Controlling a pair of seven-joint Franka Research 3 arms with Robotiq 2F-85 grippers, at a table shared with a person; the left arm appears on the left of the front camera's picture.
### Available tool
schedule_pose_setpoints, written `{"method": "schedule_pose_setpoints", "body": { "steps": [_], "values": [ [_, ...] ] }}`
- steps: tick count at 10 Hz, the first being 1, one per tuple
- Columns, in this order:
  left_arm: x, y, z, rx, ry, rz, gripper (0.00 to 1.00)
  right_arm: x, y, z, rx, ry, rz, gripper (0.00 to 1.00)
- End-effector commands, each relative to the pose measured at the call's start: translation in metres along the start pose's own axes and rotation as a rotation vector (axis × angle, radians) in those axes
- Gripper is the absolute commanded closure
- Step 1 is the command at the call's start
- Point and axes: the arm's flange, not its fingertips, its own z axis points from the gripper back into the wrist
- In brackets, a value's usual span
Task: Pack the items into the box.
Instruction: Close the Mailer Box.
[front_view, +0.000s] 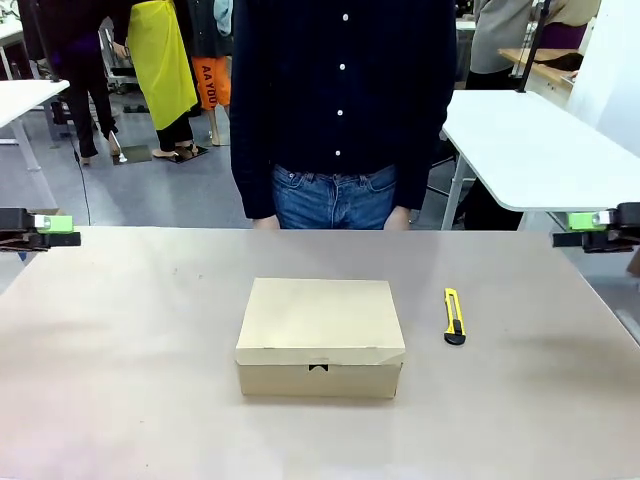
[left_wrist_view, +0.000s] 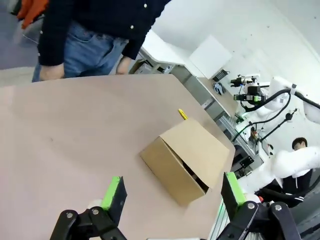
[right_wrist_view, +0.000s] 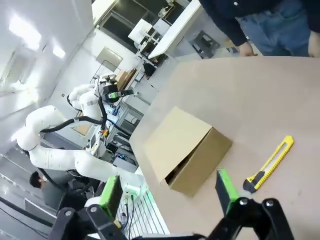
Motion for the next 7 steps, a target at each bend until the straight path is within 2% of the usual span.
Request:
{"method": "schedule_pose_setpoints", "body": {
  "steps": [1,7],
  "values": [
    [0.0037,-0.0117,-0.0199,-0.052,0.035,-0.048,0.00,0.0126,0.0186,-0.0317,0.023,0.044,0.048,0.00],
    [0.0037,-0.0117,-0.0199,-0.052,0.035,-0.048,0.00,0.0126,0.0186,-0.0317,0.023,0.044,0.048,0.00]
  ]
}}
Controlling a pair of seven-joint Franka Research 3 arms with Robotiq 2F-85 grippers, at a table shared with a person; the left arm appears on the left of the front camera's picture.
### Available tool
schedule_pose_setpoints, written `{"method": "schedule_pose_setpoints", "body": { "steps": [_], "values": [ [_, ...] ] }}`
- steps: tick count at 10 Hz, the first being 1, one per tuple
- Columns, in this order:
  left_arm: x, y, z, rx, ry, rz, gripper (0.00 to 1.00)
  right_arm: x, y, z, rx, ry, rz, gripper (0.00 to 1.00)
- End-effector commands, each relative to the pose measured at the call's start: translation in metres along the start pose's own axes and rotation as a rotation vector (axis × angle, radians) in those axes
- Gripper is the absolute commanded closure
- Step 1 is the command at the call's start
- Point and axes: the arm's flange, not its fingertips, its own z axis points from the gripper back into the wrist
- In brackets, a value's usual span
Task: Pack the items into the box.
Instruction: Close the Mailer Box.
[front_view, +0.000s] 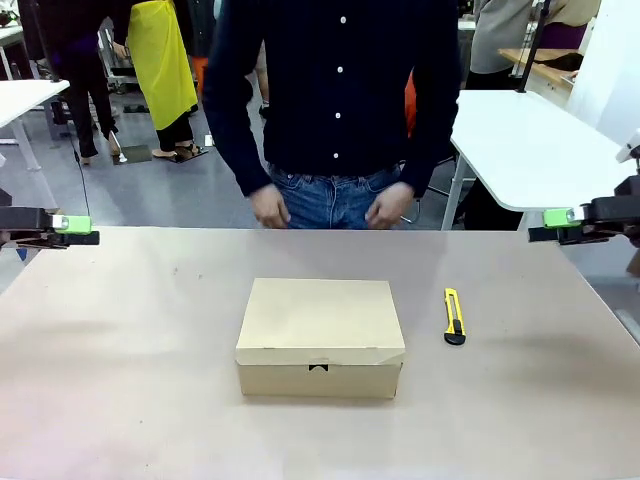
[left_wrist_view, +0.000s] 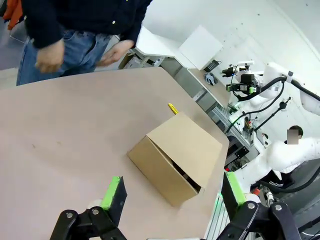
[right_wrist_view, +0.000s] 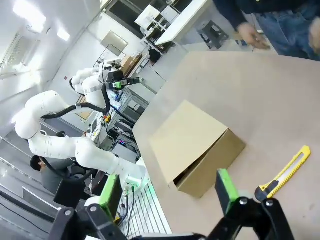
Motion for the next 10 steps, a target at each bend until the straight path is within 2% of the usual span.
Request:
{"method": "schedule_pose_setpoints", "body": {
  "steps": [1,10],
  "values": [
    [-0.0004,-0.0013,0.0023,-0.006,-0.005,-0.019,0.00,0.0027,0.0011,-0.0004,-0.005,-0.019,-0.002,0.00],
    [-0.0004,-0.0013,0.0023,-0.006,-0.005,-0.019,0.00,0.0027,0.0011,-0.0004,-0.005,-0.019,-0.002,0.00]
  ]
}}
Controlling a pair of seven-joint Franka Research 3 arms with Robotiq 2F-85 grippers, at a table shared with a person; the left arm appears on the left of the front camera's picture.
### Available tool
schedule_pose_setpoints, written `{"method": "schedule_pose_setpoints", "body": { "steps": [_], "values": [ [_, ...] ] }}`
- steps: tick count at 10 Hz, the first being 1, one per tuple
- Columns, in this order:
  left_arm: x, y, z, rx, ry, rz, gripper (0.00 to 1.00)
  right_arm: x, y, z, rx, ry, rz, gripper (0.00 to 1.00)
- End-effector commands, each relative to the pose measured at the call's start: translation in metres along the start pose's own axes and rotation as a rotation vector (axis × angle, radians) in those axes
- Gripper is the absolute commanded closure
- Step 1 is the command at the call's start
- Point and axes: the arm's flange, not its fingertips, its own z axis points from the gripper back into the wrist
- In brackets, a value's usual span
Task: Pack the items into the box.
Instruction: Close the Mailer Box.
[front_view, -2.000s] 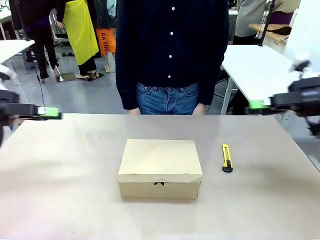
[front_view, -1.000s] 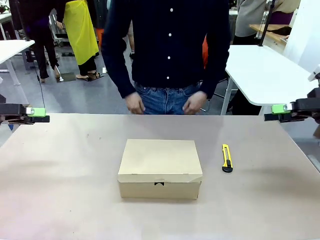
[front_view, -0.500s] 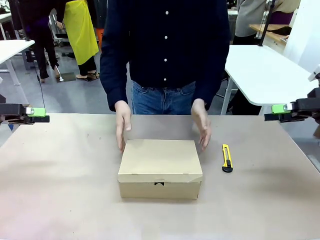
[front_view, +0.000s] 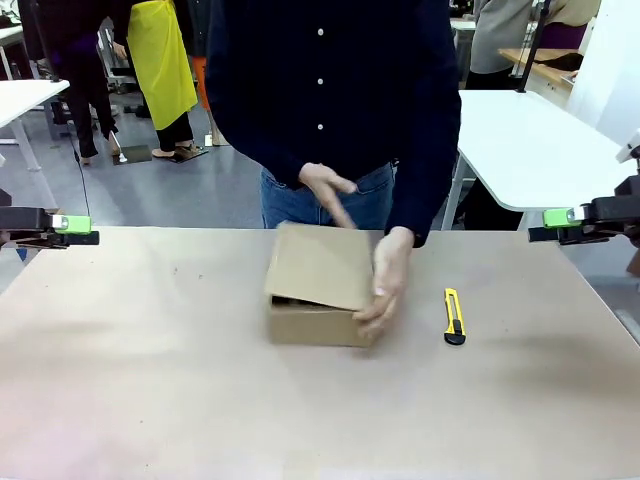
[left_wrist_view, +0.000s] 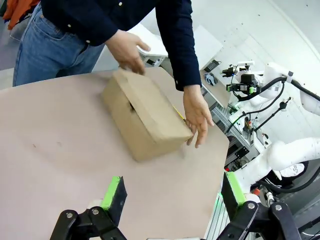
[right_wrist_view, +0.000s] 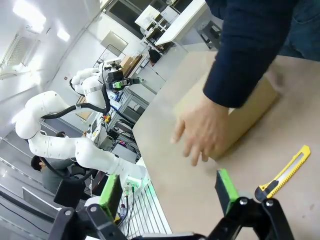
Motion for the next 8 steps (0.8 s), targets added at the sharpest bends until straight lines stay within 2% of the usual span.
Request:
{"method": "schedule_pose_setpoints", "body": {
  "steps": [1,8],
  "values": [
    [-0.0003,-0.0014,0.0022,-0.006,-0.005,-0.019,0.00,0.0027,0.0012,-0.0005,-0.005,-0.018,-0.001,0.00],
    [-0.0003,-0.0014,0.0022,-0.006,-0.005,-0.019,0.00,0.0027,0.0012,-0.0005,-0.005,-0.018,-0.001,0.00]
  ]
}}
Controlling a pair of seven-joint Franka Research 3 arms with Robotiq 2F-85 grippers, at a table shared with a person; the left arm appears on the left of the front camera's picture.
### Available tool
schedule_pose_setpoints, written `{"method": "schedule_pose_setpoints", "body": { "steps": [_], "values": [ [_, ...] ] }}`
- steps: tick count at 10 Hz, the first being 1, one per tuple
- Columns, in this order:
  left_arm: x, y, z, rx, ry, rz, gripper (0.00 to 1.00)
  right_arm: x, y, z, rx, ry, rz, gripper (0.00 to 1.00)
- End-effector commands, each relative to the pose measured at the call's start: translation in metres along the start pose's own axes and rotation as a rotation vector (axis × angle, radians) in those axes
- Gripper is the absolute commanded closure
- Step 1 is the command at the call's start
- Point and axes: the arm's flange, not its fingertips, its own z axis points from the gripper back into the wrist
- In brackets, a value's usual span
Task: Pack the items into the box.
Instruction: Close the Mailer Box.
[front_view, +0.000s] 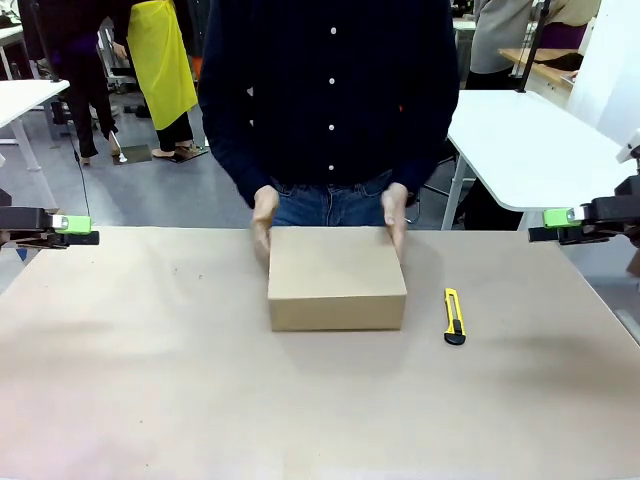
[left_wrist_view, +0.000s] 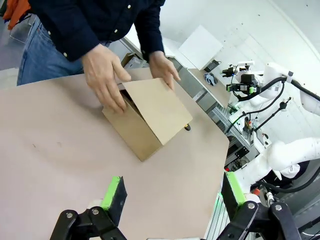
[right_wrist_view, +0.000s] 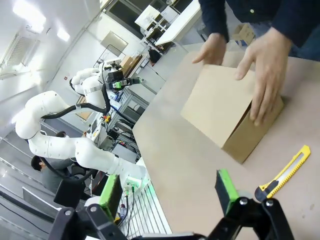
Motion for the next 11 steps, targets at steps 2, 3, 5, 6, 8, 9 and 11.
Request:
{"method": "schedule_pose_setpoints", "body": {
  "steps": [2,3,5,6,8,9,11],
  "values": [
    [-0.0003,-0.0014,0.0022,-0.006,-0.005,-0.019,0.00,0.0027,0.0012,-0.0005,-0.005,-0.018,-0.001,0.00],
    [-0.0003,-0.0014,0.0022,-0.006,-0.005,-0.019,0.00,0.0027,0.0012,-0.0005,-0.005,-0.018,-0.001,0.00],
    [-0.0003,-0.0014,0.0022,-0.006,-0.005,-0.019,0.00,0.0027,0.0012,-0.0005,-0.005,-0.018,-0.001,0.00],
    [-0.0003,-0.0014,0.0022,-0.006,-0.005,-0.019,0.00,0.0027,0.0012,-0.0005,-0.005,-0.018,-0.001,0.00],
    [-0.0003,-0.0014,0.0022,-0.006,-0.005,-0.019,0.00,0.0027,0.0012,-0.0005,-0.005,-0.018,-0.001,0.00],
    [-0.0003,-0.0014,0.0022,-0.006,-0.005,-0.019,0.00,0.0027,0.0012,-0.0005,-0.005,-0.018,-0.001,0.00],
    [-0.0003,-0.0014,0.0022,-0.006,-0.005,-0.019,0.00,0.0027,0.0012,-0.0005,-0.005,-0.018,-0.001,0.00]
  ]
}}
